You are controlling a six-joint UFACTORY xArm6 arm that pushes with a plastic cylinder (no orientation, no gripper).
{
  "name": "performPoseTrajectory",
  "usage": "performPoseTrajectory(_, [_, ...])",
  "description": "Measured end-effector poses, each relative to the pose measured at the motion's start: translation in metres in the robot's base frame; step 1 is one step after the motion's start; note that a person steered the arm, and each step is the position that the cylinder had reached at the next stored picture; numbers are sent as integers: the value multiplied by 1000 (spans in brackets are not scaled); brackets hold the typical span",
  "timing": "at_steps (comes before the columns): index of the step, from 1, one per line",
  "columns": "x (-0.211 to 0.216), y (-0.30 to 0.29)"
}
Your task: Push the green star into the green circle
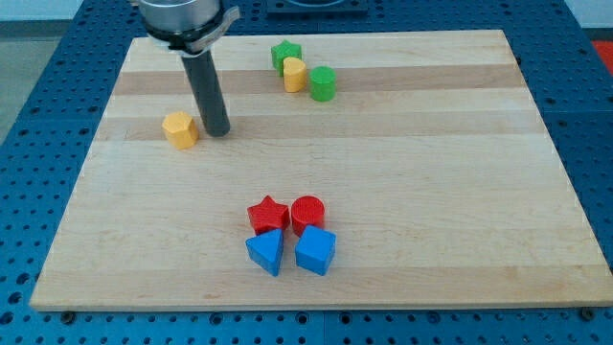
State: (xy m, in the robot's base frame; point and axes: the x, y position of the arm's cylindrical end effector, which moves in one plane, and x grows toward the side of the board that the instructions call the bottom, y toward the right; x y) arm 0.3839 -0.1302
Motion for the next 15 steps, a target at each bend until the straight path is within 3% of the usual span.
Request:
performPoseTrajectory(4, [-127, 3])
performPoseTrajectory(6, [-153, 49])
performPoseTrajectory(9, [-122, 124])
performPoseTrajectory(12, [-46, 136])
performPoseTrajectory(15, [-13, 118])
